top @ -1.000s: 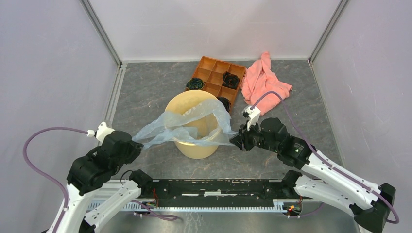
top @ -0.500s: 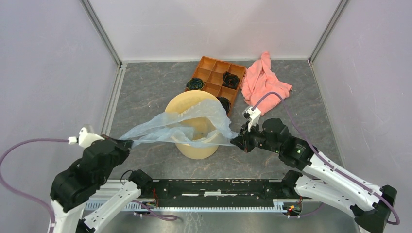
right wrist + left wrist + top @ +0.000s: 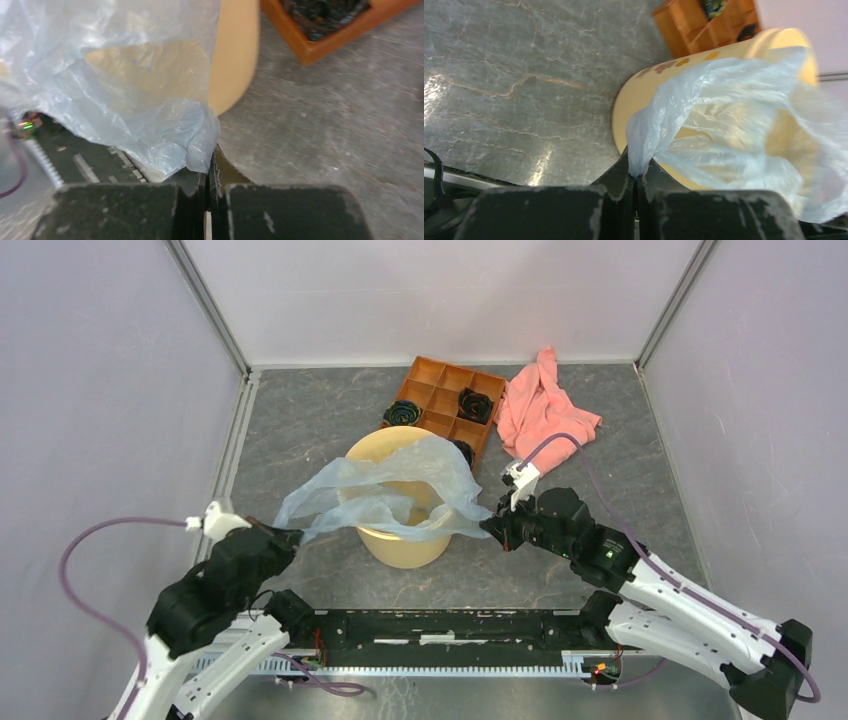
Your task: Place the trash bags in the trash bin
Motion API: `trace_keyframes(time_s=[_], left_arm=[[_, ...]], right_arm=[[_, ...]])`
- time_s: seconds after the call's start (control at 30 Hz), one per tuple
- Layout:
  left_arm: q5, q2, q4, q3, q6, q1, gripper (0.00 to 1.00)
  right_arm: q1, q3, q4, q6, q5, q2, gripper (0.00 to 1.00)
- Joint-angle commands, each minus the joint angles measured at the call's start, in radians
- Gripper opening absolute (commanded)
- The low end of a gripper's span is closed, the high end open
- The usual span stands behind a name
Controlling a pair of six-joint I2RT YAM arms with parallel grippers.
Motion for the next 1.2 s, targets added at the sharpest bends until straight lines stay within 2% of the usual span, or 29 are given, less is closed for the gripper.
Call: trace_keyframes(time_s=[0.0, 0.07, 0.23, 0.33, 0.43, 0.47, 0.63, 0.8, 0.87, 1.0, 1.07, 1.17], left_arm=[[-0.019, 0.131, 0.106, -0.052, 0.053, -0.002, 0.02], [-0.031, 0.199, 0.087, -0.057, 0.077, -0.002, 0.02], [-0.020, 0.288, 0.107, -0.046, 0.163, -0.002, 0.02], [0.035, 0.289, 0.177, -0.057, 0.250, -0.003, 0.02], [0.070, 0.277, 0.200, -0.072, 0.277, -0.002, 0.04], [0.078, 0.272, 0.203, -0.074, 0.285, -0.002, 0.06], [0.079, 0.245, 0.161, -0.043, 0.289, -0.002, 0.10], [0.078, 0.228, 0.154, -0.037, 0.291, -0.002, 0.10], [0.077, 0.230, 0.144, -0.031, 0.288, -0.002, 0.11], [0.081, 0.231, 0.108, -0.012, 0.282, -0.003, 0.19], [0.090, 0.233, 0.075, 0.011, 0.274, -0.003, 0.27], [0.112, 0.225, 0.014, 0.077, 0.262, -0.002, 0.50]], right_arm=[[-0.005, -0.027, 0.088, -0.071, 0.223, 0.045, 0.01], [-0.004, 0.004, 0.064, -0.085, 0.244, 0.059, 0.03], [-0.006, 0.110, -0.074, -0.176, 0.249, 0.044, 0.39], [-0.004, 0.187, -0.179, -0.276, 0.193, 0.032, 0.66], [0.001, 0.301, -0.259, -0.367, 0.093, 0.037, 0.83], [0.002, 0.337, -0.266, -0.388, 0.058, 0.042, 0.86], [0.034, 0.526, -0.284, -0.436, -0.015, 0.113, 0.93], [0.115, 0.685, -0.295, -0.479, 0.082, 0.288, 0.95], [0.197, 0.726, -0.282, -0.491, 0.208, 0.354, 0.96], [0.329, 0.787, -0.296, -0.541, 0.610, 0.473, 0.90], [0.374, 0.791, -0.300, -0.555, 0.737, 0.506, 0.87], [0.401, 0.758, -0.261, -0.562, 0.851, 0.517, 0.81]])
